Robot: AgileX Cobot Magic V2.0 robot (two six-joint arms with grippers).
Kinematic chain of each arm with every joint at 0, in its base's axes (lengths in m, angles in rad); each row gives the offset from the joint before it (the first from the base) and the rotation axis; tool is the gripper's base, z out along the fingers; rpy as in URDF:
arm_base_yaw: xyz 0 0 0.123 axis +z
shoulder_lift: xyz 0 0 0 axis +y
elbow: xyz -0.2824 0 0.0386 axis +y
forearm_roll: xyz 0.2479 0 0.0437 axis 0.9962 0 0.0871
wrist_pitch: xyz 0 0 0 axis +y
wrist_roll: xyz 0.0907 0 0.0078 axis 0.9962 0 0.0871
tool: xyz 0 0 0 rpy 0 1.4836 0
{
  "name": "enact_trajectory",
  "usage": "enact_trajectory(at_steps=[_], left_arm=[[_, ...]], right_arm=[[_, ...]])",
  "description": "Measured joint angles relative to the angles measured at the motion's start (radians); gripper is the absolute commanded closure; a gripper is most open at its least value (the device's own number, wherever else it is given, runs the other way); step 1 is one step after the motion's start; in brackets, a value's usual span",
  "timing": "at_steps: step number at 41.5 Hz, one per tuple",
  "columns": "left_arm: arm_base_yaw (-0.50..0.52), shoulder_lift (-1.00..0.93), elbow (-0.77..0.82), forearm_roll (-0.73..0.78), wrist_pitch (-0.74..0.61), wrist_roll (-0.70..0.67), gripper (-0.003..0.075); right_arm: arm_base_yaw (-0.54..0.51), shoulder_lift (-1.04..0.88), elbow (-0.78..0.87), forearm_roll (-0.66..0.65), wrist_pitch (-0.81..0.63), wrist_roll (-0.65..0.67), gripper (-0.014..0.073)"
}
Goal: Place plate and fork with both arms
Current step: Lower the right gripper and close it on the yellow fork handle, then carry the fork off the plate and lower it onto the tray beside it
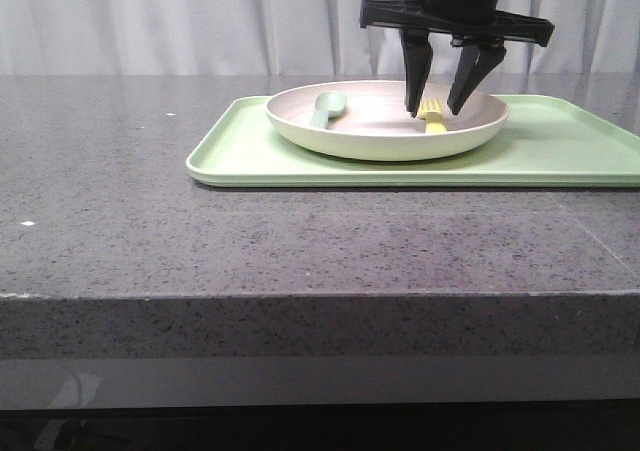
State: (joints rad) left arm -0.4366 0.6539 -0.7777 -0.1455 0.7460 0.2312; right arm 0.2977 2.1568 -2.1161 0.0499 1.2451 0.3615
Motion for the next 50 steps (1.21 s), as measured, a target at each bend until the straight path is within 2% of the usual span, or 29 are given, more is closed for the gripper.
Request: enact_trajectory(at_steps=[18,28,34,40,50], left_arm=[[0.0,0.0,0.0,0.0,0.0,0.0,0.0512],[0.0,0.0,0.0,0.0,0.0,0.0,0.0512],[0.0,0.0,0.0,0.0,0.0,0.0,0.0512],[0.0,0.0,0.0,0.0,0.0,0.0,0.0512],[0.0,0.0,0.0,0.0,0.0,0.0,0.0512]], right_arm=[[-0.007,0.027,0.0,0.0,0.0,-0.002,0.0249],[-0.007,0.031,0.0,0.008,-0.002,-0.002,0.0407],[-0.007,0.031,0.0,0.013,-0.006,-0.002,0.0471],[-0.007,0.031,0.0,0.013,-0.006,-0.002,0.0506],[-0.007,0.031,0.0,0.013,-0.006,-0.002,0.0506]])
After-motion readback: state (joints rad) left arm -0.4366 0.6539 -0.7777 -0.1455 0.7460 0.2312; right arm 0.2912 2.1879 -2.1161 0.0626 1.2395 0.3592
